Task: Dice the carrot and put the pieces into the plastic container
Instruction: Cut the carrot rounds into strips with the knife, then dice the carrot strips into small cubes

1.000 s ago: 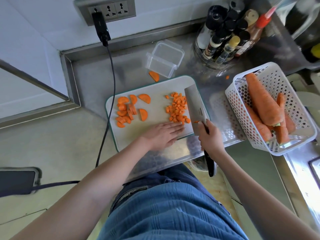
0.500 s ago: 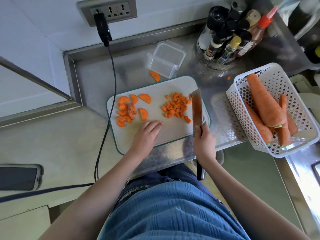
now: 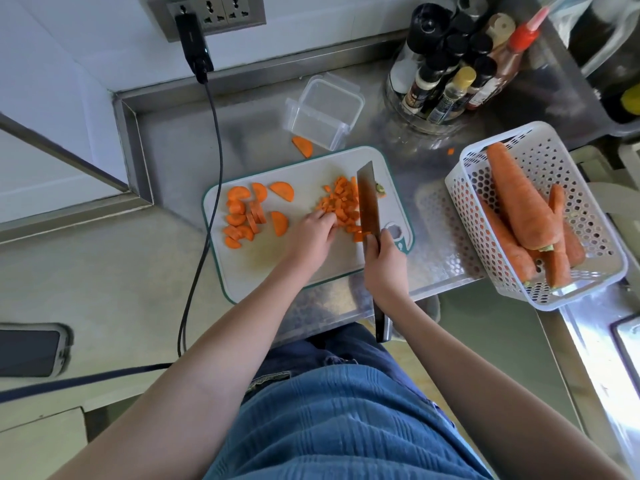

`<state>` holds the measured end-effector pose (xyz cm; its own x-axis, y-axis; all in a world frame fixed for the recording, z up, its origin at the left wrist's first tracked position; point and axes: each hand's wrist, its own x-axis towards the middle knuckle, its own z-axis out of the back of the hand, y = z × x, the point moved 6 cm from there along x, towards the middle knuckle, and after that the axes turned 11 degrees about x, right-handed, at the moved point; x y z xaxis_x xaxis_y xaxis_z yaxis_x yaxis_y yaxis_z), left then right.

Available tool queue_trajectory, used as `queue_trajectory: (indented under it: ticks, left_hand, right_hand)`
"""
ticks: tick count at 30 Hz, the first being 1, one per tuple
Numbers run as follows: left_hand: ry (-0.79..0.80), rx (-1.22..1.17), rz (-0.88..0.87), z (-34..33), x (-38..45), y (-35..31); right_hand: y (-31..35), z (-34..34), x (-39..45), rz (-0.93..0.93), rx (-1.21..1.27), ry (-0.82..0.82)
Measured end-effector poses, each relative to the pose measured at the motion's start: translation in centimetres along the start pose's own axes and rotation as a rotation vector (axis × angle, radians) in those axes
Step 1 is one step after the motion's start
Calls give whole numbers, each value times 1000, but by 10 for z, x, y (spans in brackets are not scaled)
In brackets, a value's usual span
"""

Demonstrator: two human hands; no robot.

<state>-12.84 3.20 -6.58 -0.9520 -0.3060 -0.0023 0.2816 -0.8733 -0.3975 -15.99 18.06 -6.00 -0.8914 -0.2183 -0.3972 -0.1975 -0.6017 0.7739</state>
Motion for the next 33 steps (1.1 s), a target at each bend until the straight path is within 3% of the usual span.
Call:
queue_trajectory:
  ticks: [2,5,8,13,16,20,24,30,33]
  left_hand:
    - [-94,-6,-31,9,-5,-3]
    - [-174,76,-305,14,-24,-23]
    - [-46,116,-481,3,-34,-38]
    - [143,247,-402,-16,-37,-23]
    - [70,211,-314,-7,-35,-12]
    - [-218,17,-88,34,-35,-1]
    - [-482,-46,28,68,-37,-3]
    - [-389,14,2,61,-36,0]
    - [-292,121,-242,54,-35,-16]
  right_hand:
    - [1,3,1,-3,53,-4]
    - [1,8,-1,13,126,22]
    - [0,9,-4,16,211,50]
    - [6,16,-3,3,349,-18]
    - [20,25,0,134,156,-42]
    - [29,35,0,385,-395,-83]
    - [26,34,-2,589,-607,-124]
    - [24,24,0,629,-679,-96]
    - [23,23,-1,634,-715,-111]
